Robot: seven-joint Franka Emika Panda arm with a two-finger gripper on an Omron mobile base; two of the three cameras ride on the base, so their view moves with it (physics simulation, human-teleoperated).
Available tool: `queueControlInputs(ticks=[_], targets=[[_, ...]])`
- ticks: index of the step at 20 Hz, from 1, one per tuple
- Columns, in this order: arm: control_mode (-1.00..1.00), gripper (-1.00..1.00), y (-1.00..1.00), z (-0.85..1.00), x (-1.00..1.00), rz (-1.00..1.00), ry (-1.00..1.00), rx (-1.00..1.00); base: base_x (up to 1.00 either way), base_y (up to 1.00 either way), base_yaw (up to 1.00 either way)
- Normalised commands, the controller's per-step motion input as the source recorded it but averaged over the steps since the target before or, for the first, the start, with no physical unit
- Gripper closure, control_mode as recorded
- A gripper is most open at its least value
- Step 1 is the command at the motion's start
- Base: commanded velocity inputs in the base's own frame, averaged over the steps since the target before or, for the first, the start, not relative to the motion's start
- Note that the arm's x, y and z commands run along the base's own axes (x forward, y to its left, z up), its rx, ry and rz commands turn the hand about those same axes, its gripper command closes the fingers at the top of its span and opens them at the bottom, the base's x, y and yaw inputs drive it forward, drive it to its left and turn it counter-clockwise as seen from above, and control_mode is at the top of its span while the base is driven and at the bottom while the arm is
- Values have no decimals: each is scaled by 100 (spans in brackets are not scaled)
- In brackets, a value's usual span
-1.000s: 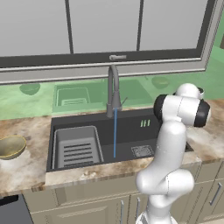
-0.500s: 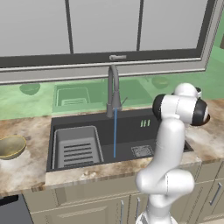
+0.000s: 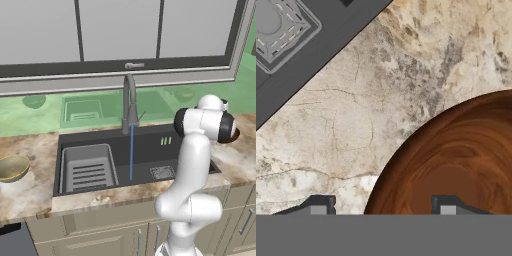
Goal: Rinse each bowl for a few seconds and place them down in the sink or on the counter.
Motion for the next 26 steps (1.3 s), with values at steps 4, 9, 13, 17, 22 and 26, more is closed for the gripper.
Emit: queueControlInputs(ticks=[4,9,13,17,22,26], targets=[[-100,100,-3,-20,5,3,5,0,0,0,0],[-100,100,-4,-20,-4,6,4,0,0,0,0],[-100,100,2,0,-10,1,0,-1,0,0,0],[-100,100,5,7,-21,2,-1,0,0,0,0],[-100,100,0,40,-27,11,-2,1,0,0,0],[-100,100,0,33,-21,16,0,1,0,0,0]])
